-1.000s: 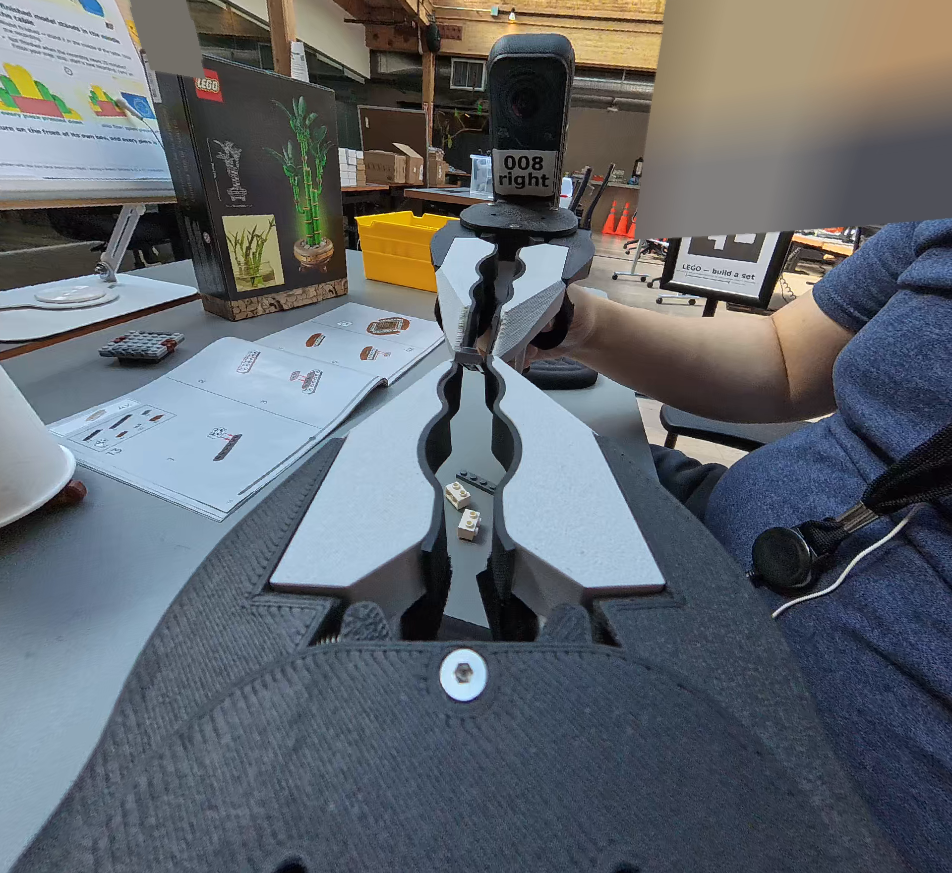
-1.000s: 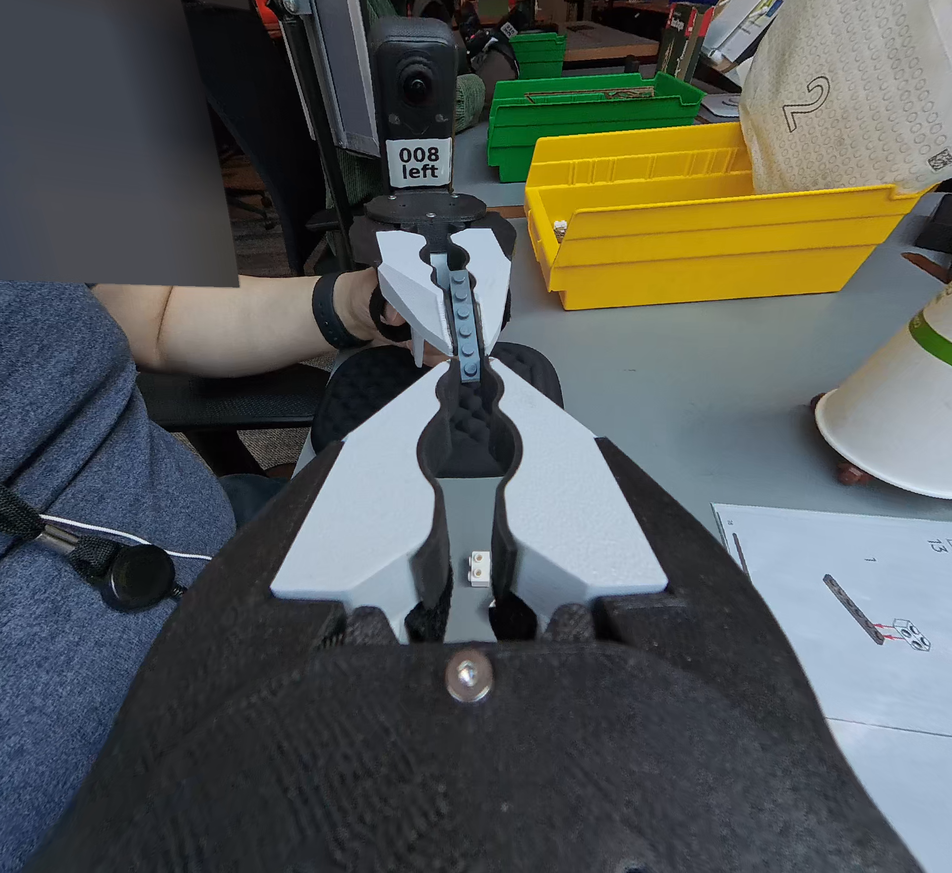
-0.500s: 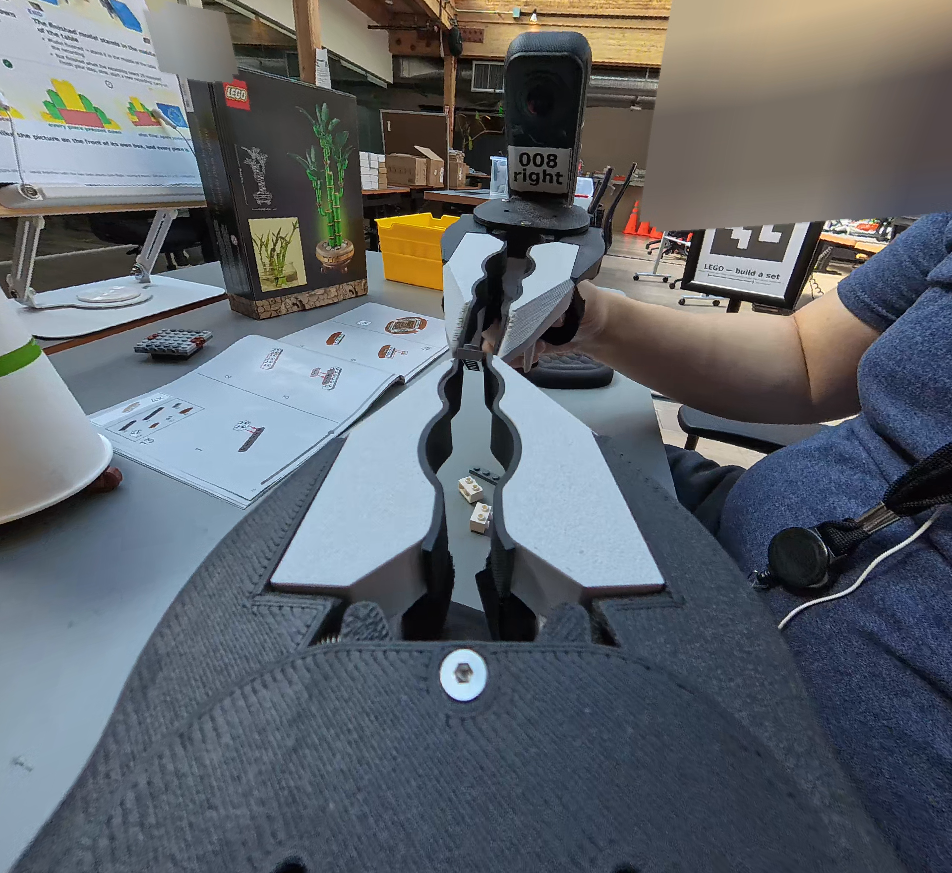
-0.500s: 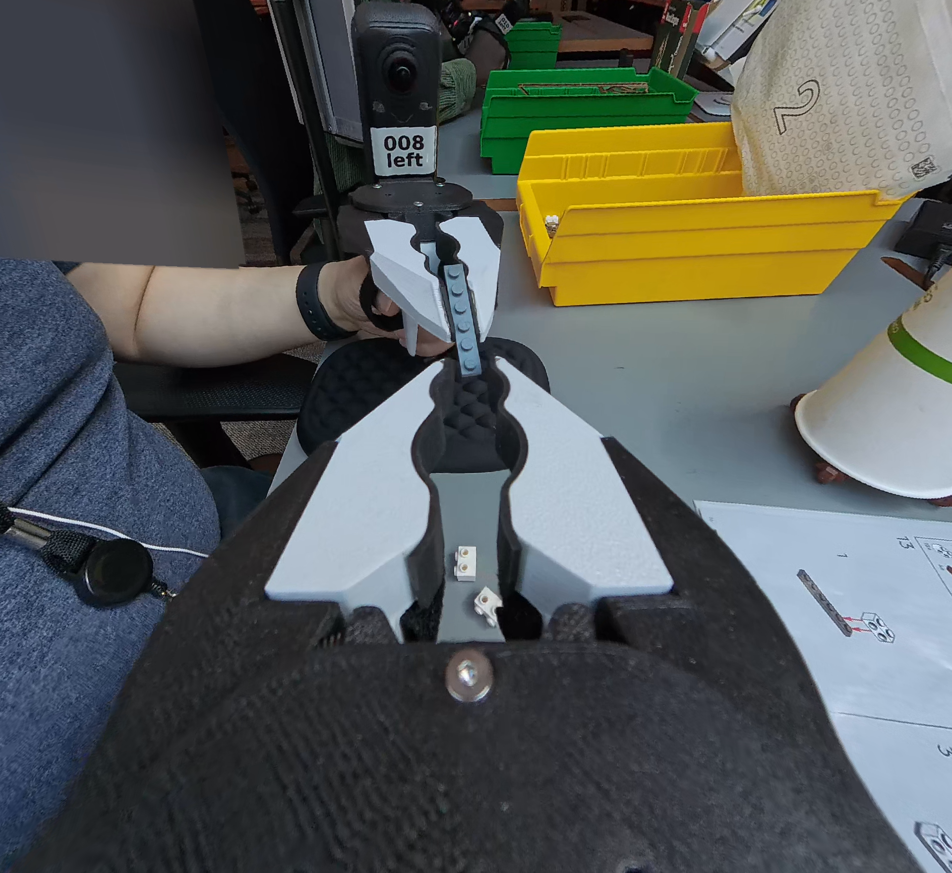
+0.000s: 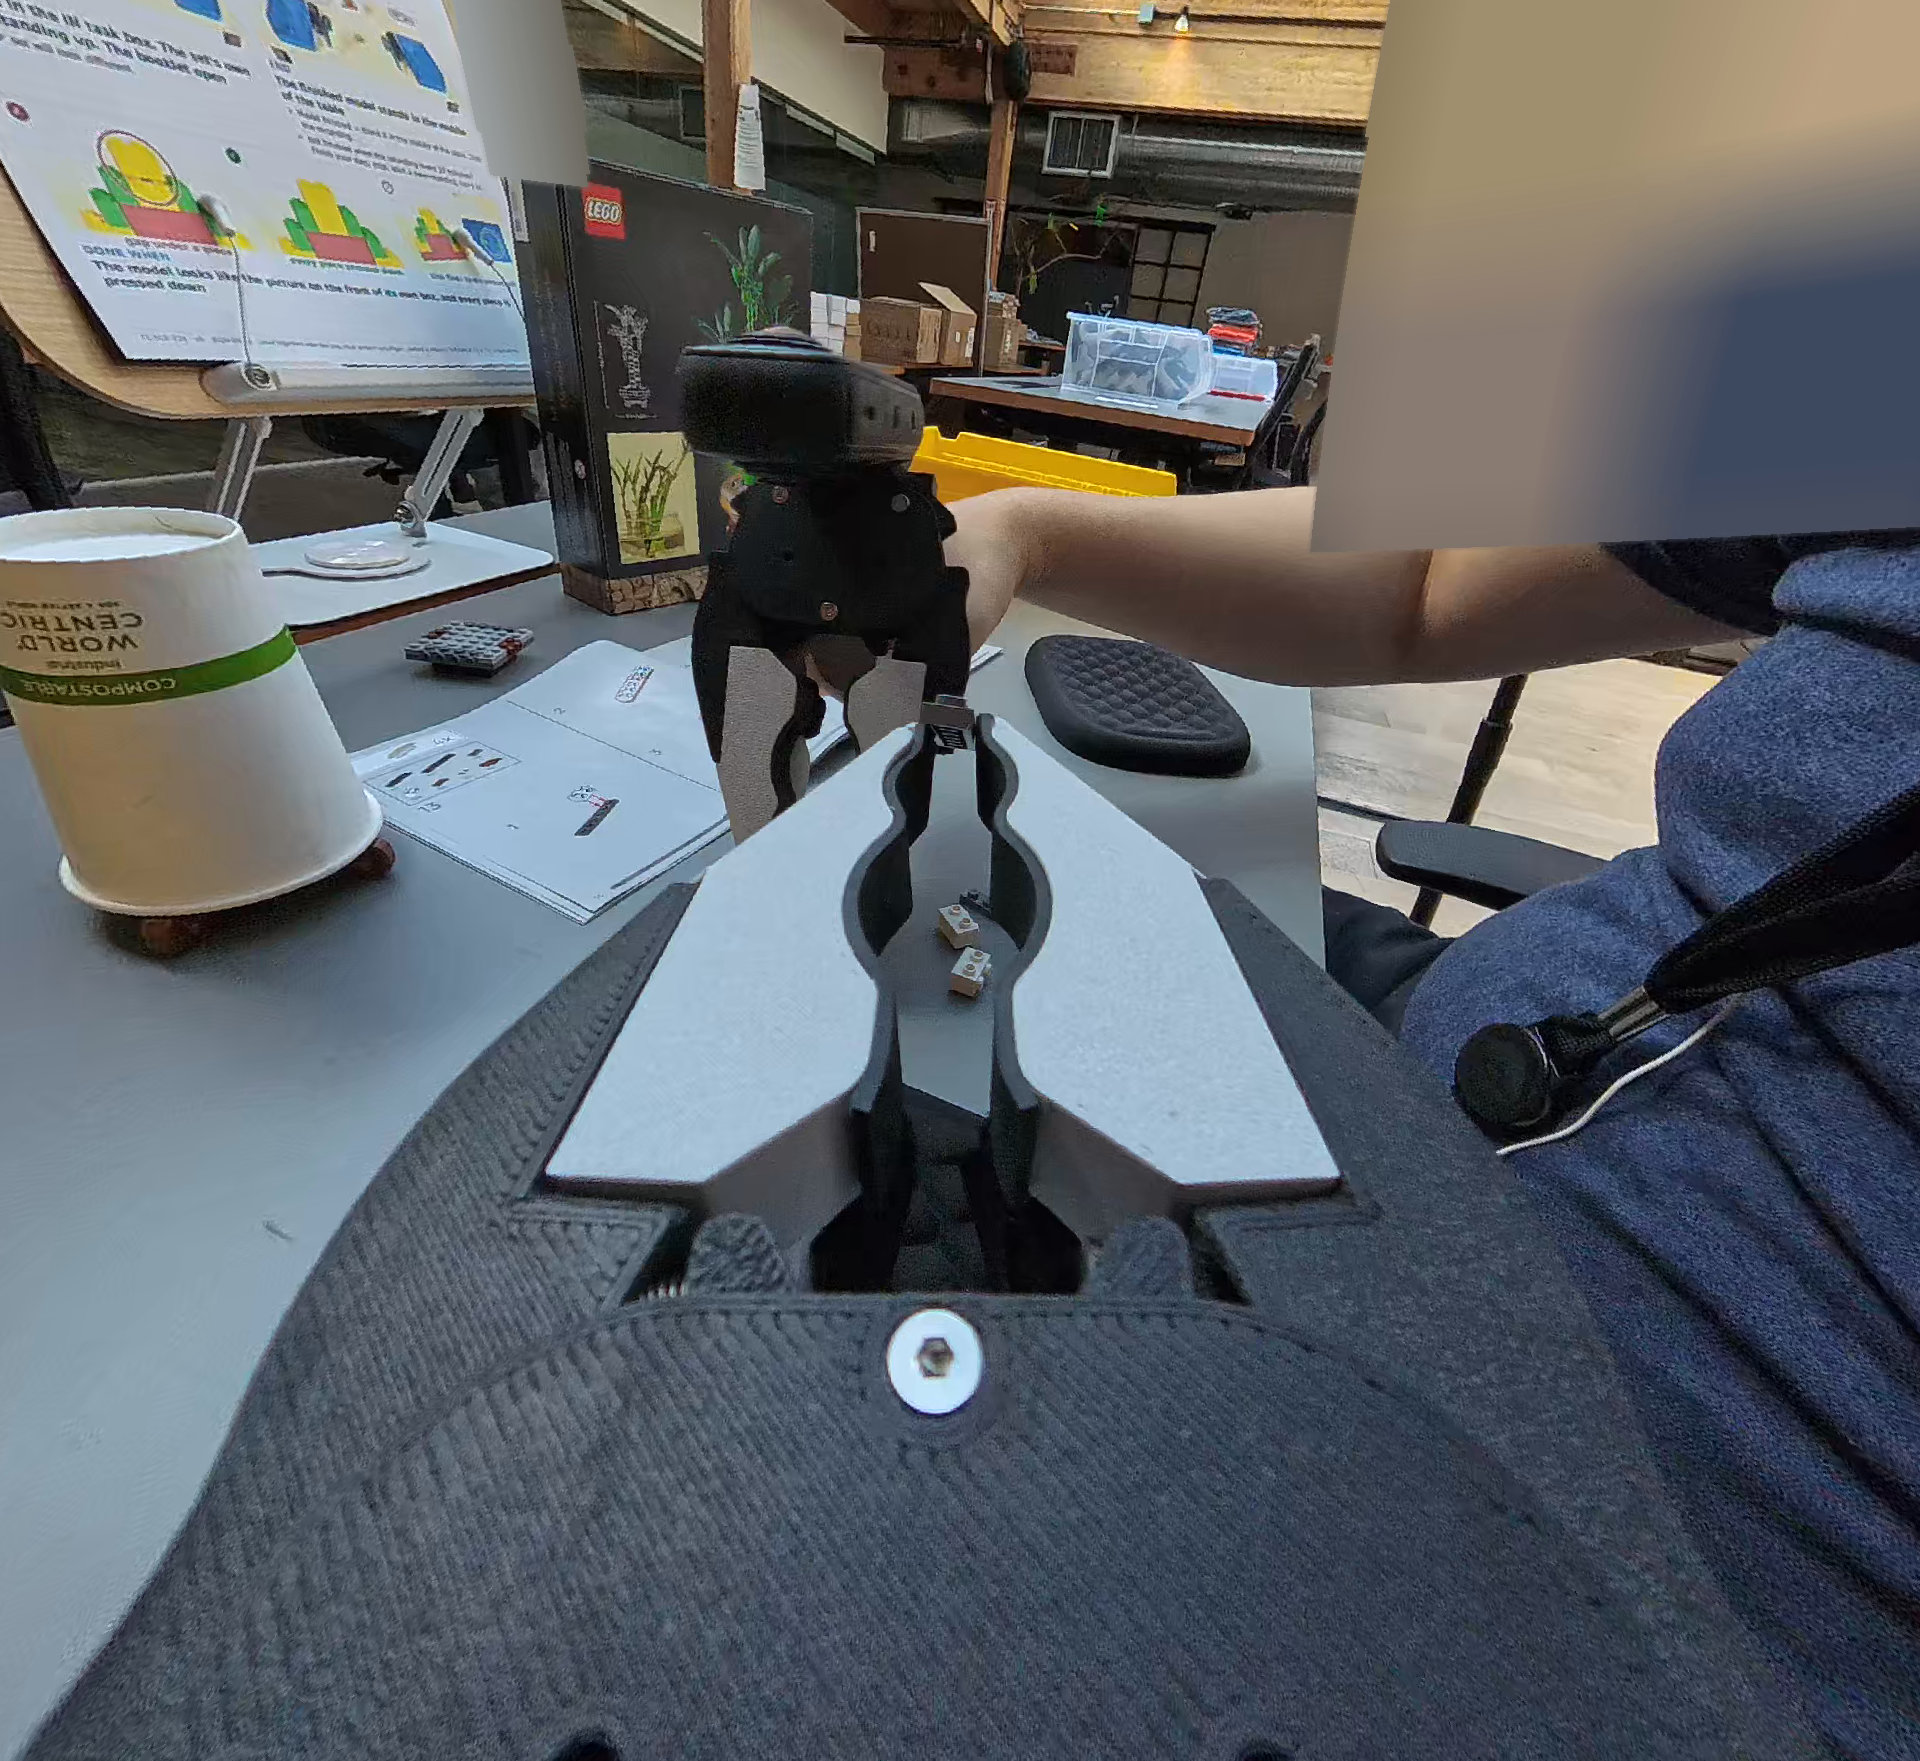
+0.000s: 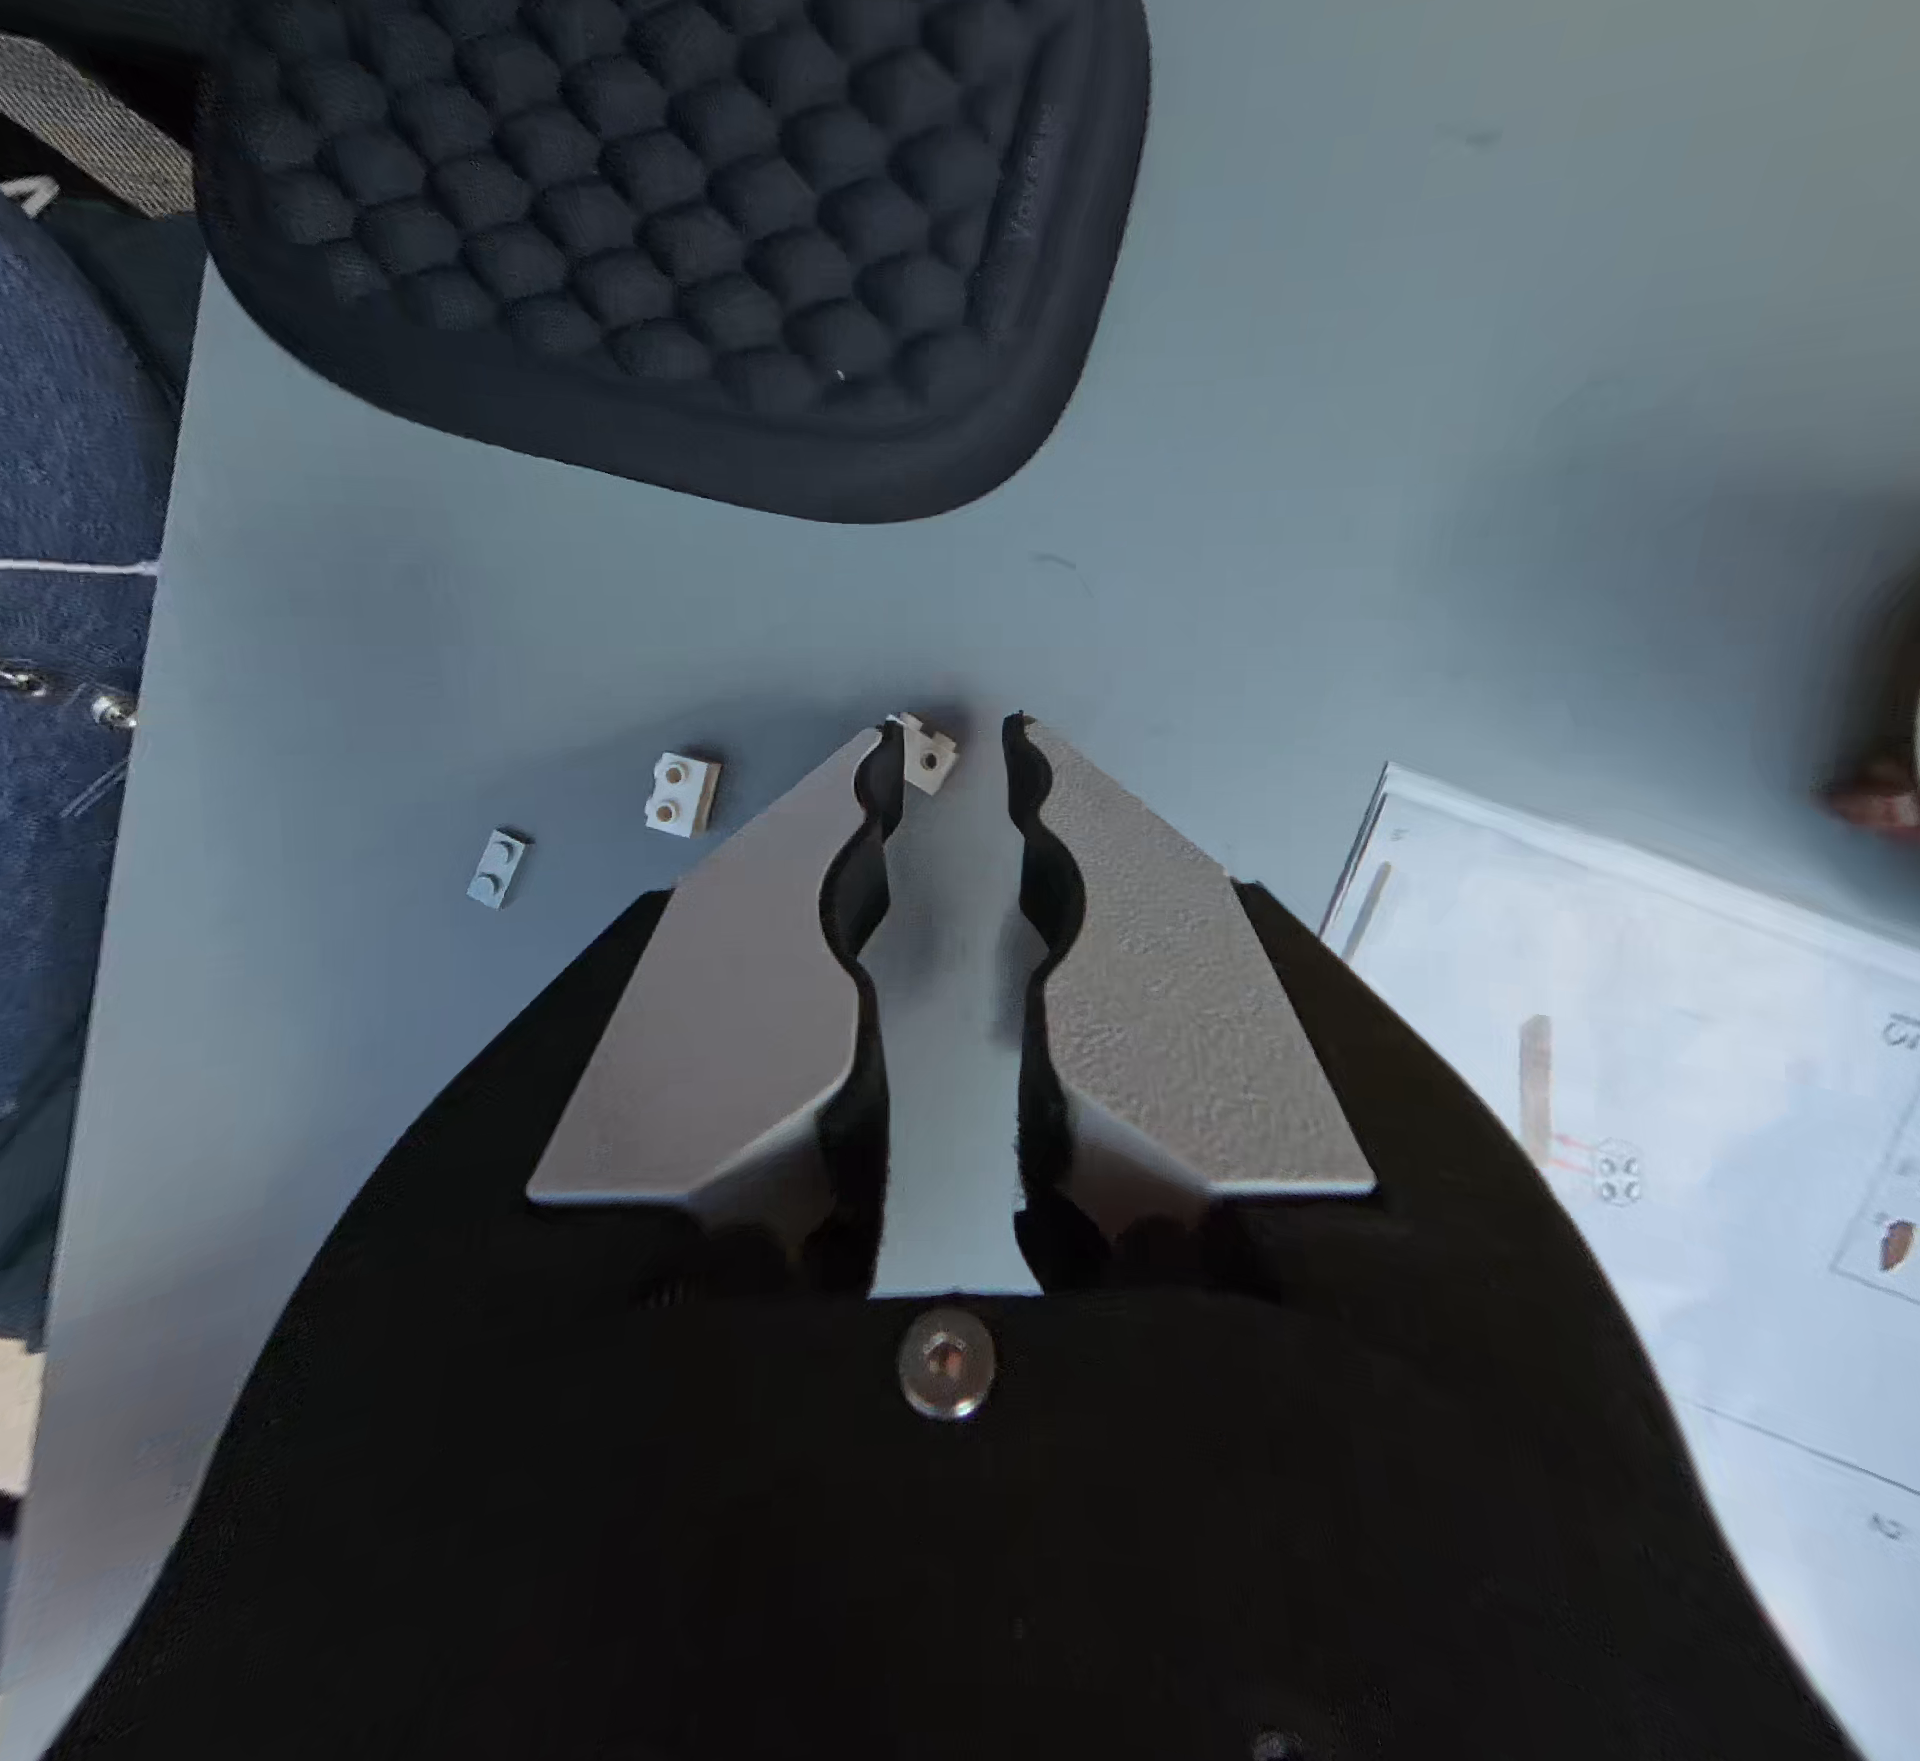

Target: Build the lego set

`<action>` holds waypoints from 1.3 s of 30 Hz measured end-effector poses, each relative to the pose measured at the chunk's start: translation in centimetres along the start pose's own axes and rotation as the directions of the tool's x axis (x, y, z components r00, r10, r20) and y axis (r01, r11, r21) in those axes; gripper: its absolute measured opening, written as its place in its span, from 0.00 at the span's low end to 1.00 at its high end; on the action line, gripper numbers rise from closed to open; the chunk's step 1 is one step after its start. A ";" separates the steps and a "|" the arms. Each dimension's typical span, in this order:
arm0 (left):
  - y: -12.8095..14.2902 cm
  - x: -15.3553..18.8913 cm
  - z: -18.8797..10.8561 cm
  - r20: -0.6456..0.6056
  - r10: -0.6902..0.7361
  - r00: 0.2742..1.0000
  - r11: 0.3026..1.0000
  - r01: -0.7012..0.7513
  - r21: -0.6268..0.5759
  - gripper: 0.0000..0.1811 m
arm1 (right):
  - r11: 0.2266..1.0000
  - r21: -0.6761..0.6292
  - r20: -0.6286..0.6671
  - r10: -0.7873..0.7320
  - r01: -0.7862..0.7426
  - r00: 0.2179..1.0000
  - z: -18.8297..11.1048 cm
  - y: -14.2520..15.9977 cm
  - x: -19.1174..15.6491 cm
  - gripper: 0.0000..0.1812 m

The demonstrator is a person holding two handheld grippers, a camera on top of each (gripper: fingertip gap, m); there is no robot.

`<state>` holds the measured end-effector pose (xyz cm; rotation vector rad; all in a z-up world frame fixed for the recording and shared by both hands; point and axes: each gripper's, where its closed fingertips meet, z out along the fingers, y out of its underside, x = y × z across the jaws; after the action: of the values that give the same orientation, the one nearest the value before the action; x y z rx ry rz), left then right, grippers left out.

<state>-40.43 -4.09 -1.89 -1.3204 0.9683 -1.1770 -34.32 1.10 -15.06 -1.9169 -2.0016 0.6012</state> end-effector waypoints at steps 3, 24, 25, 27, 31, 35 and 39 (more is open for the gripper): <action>0.4 0.2 -0.2 0.009 0.000 1.000 1.000 0.000 -0.024 0.03 | 0.984 -0.057 0.057 0.172 -0.169 0.983 0.1 -0.1 0.0 0.12; 1.6 0.8 -0.5 0.050 -0.042 0.998 0.998 0.044 -0.048 0.03 | 0.862 0.324 0.037 0.399 -0.389 0.916 -2.3 -3.2 -1.7 0.08; 1.5 0.8 -0.5 0.045 -0.048 0.998 0.998 0.050 -0.040 0.03 | 0.856 0.346 0.038 0.395 -0.383 0.918 -2.0 -2.9 -2.0 0.08; 1.2 0.8 -0.5 0.043 -0.048 0.998 0.998 0.049 -0.031 0.03 | 0.892 0.325 -0.065 0.352 -0.314 0.934 -0.9 -1.3 -2.1 0.08; 0.8 0.9 -0.5 0.043 -0.033 0.999 0.999 0.034 -0.030 0.03 | 0.939 0.224 -0.145 0.299 -0.263 0.943 0.7 0.8 -3.2 0.09; 1.0 1.3 -0.2 0.038 -0.025 0.999 0.999 0.026 -0.045 0.03 | 0.911 0.271 -0.141 0.356 -0.310 0.924 0.3 1.7 -3.4 0.09; 1.2 1.7 0.1 0.028 -0.021 0.999 0.998 0.023 -0.054 0.03 | 0.877 0.398 -0.220 0.377 -0.270 0.900 -2.1 2.4 -3.5 0.09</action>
<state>-39.98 -5.89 -2.88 -1.3902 0.9743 -1.1533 -31.01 -2.13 -14.13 -1.9854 -1.2907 0.6660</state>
